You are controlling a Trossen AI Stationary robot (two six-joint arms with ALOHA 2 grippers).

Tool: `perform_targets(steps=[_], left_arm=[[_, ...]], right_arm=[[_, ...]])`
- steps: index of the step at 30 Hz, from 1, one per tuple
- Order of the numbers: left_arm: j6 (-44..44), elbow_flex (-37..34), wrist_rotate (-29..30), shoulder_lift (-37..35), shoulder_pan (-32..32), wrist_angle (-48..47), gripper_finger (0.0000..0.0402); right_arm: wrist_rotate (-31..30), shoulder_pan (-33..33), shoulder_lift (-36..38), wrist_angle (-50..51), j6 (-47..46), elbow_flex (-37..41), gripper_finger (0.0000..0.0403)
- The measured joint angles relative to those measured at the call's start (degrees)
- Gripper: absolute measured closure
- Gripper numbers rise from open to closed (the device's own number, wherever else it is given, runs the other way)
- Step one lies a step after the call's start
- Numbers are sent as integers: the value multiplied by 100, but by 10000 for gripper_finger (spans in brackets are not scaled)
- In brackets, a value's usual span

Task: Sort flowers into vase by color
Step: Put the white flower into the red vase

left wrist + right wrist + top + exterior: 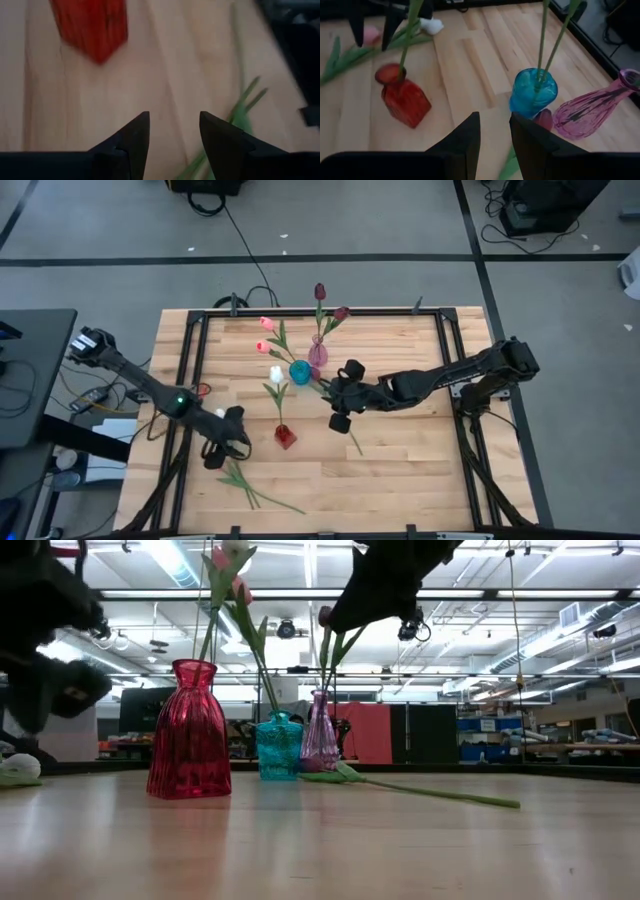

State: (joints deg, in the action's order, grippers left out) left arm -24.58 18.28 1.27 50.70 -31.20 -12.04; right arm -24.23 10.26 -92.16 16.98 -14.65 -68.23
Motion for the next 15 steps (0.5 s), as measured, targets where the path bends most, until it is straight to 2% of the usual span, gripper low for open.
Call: perform_targets(steps=[4, 10, 15], left_arm=[[-479, 548, -108, 678, 0, -848, 225], [-256, 1670, -196, 1535, -76, -2319, 225], [-83, 1885, -198, 2141, -213, -2898, 225]], right_arm=[[29, -21, 0, 88, 545, 0, 284], [31, -251, 0, 87, 1022, 0, 284], [328, -386, 0, 86, 1188, 0, 284]])
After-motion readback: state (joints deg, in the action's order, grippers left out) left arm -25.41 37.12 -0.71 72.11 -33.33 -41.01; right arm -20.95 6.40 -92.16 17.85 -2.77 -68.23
